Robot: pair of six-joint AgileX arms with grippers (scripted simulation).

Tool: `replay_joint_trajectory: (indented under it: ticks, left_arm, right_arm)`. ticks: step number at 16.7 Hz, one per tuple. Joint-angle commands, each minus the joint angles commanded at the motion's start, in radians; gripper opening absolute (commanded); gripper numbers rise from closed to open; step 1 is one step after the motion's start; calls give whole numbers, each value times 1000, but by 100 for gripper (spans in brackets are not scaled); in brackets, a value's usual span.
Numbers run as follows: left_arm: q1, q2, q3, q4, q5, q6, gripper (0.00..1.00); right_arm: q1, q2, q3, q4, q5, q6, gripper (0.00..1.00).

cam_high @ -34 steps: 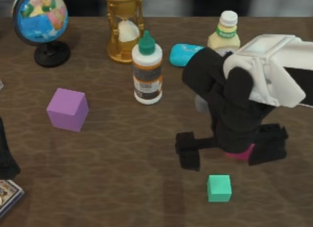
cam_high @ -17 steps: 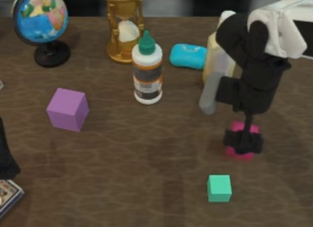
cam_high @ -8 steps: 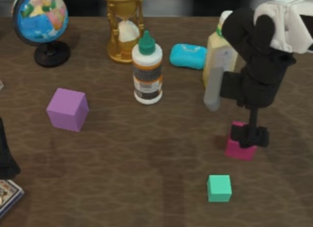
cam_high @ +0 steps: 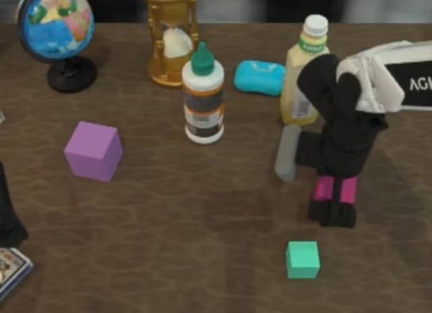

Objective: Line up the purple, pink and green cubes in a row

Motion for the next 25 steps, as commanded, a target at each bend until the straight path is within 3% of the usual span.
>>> replay_joint_trajectory:
  ticks: [7, 20, 25]
  left_arm:
    - [0, 0, 0, 0, 0, 0, 100]
    - [0, 0, 0, 0, 0, 0, 100]
    - [0, 0, 0, 0, 0, 0, 100]
  right_arm:
    - [-1, 29, -34, 62, 0, 0, 100]
    - [-1, 29, -34, 62, 0, 0, 2]
    - [-1, 29, -34, 62, 0, 0, 0]
